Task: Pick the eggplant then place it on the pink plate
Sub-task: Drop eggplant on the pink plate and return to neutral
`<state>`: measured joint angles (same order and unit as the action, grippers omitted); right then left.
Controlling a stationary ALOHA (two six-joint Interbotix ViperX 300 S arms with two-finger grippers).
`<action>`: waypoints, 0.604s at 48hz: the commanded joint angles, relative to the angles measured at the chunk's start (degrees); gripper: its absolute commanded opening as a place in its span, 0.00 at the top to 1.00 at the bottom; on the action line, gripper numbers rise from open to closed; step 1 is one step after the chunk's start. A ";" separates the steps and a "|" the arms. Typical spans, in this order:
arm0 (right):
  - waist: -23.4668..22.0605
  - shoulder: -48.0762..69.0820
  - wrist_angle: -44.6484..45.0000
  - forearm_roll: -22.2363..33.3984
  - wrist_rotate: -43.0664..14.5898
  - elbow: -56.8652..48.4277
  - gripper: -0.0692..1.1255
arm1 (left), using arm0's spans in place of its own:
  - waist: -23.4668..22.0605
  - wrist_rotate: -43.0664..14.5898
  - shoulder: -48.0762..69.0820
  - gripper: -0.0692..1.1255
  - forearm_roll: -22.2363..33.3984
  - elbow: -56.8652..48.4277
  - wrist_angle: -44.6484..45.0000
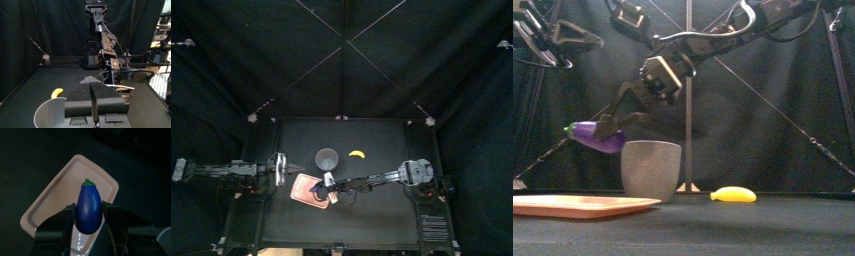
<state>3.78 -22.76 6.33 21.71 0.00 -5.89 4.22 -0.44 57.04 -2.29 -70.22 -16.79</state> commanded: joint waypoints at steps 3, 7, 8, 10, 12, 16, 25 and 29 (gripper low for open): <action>-0.62 -1.05 -1.41 -1.41 0.44 4.48 0.19 | 0.18 -0.09 -0.18 0.97 -0.18 0.70 -0.18; -0.70 -1.49 -1.58 -1.67 0.35 4.31 0.10 | 0.18 -0.09 -0.18 0.97 -0.18 0.70 0.09; -0.70 -1.49 -1.58 -1.67 0.26 4.22 0.08 | 0.18 -0.09 -0.18 0.97 -0.18 0.70 0.09; -0.62 -1.32 -1.67 -1.67 0.09 3.96 0.07 | 0.18 -0.09 -0.18 0.97 -0.18 0.70 0.18; -0.62 -0.88 -1.76 -1.67 0.09 3.78 0.07 | 0.09 -0.09 -0.18 0.97 -0.18 0.70 0.26; -0.53 0.53 -1.49 -1.67 0.09 3.08 0.07 | 0.18 -0.09 -0.18 0.97 -0.18 0.70 0.26; -1.85 8.26 -2.81 -1.76 -0.18 -1.93 0.07 | 0.18 -0.09 -0.18 0.97 -0.18 0.70 0.26; -2.11 12.48 -4.48 -2.11 -0.26 -5.54 0.07 | 0.18 -0.09 -0.18 0.97 -0.18 0.70 0.26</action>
<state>2.46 -16.70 3.52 20.04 0.00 -9.49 4.22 -0.44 57.04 -2.37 -70.22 -16.35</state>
